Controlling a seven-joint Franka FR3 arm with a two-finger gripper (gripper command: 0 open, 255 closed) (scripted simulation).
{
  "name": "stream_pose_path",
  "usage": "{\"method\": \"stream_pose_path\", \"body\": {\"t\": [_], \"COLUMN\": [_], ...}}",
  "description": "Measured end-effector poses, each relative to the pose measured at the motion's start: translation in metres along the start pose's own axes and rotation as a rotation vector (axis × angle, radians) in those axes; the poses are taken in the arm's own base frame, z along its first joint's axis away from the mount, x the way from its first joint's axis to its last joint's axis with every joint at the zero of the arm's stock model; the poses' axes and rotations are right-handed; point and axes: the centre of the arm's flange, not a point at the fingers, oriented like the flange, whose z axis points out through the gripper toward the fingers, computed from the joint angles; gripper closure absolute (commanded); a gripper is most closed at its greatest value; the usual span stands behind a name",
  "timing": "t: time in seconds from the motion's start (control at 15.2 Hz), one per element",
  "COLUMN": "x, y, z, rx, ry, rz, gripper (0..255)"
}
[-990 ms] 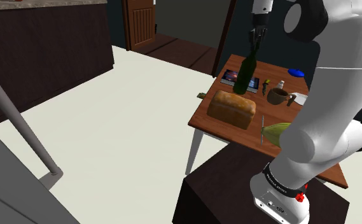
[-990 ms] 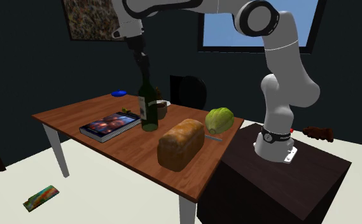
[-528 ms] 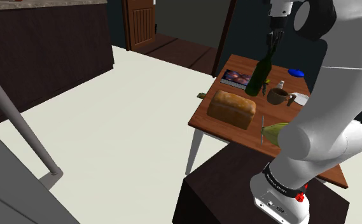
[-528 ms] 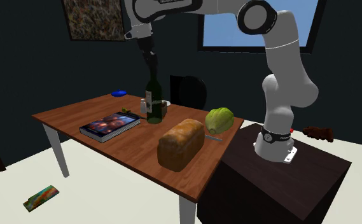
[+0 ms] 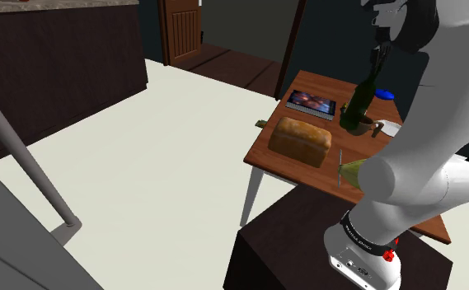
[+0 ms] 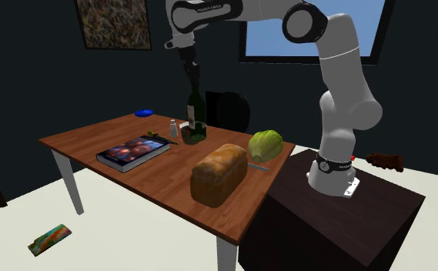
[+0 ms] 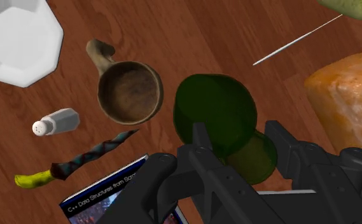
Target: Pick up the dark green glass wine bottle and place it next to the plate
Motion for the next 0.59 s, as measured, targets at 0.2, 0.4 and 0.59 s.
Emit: {"method": "stream_pose_path", "body": {"t": [0.2, 0.4, 0.59], "x": [-0.028, -0.054, -0.085], "y": [0.027, 0.054, 0.082], "z": [0.006, 0.015, 0.021], "rx": [0.000, 0.001, 0.002], "ry": [0.000, 0.001, 0.001], "rz": [0.000, -0.002, -0.001], "gripper": [255, 255, 255]}}
